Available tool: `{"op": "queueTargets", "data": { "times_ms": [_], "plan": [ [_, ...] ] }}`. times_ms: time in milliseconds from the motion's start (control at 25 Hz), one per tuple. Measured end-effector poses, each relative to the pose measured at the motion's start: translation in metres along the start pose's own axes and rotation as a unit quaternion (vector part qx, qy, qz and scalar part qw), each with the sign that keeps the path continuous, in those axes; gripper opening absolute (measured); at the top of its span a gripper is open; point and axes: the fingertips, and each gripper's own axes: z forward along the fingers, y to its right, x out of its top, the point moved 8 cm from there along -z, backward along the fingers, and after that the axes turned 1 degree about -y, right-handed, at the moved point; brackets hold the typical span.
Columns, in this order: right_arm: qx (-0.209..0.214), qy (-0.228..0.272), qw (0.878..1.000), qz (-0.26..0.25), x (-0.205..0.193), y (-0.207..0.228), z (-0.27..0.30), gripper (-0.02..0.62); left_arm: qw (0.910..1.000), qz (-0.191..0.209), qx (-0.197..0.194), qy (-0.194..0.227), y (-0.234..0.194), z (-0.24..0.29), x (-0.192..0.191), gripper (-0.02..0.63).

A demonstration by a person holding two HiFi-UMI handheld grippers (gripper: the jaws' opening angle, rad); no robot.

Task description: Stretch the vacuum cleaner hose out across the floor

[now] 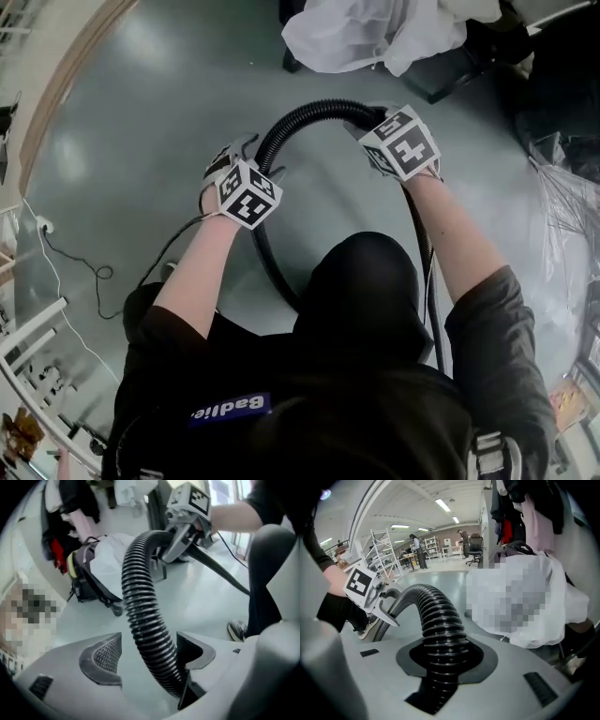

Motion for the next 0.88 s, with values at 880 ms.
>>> {"op": "queueTargets", "data": {
  "times_ms": [880],
  "plan": [
    [-0.080, -0.135, 0.930, -0.332, 0.118, -0.170, 0.082, 0.210, 0.9315, 0.341, -0.100, -0.078, -0.087, -0.058, -0.045, 0.176]
  ]
}}
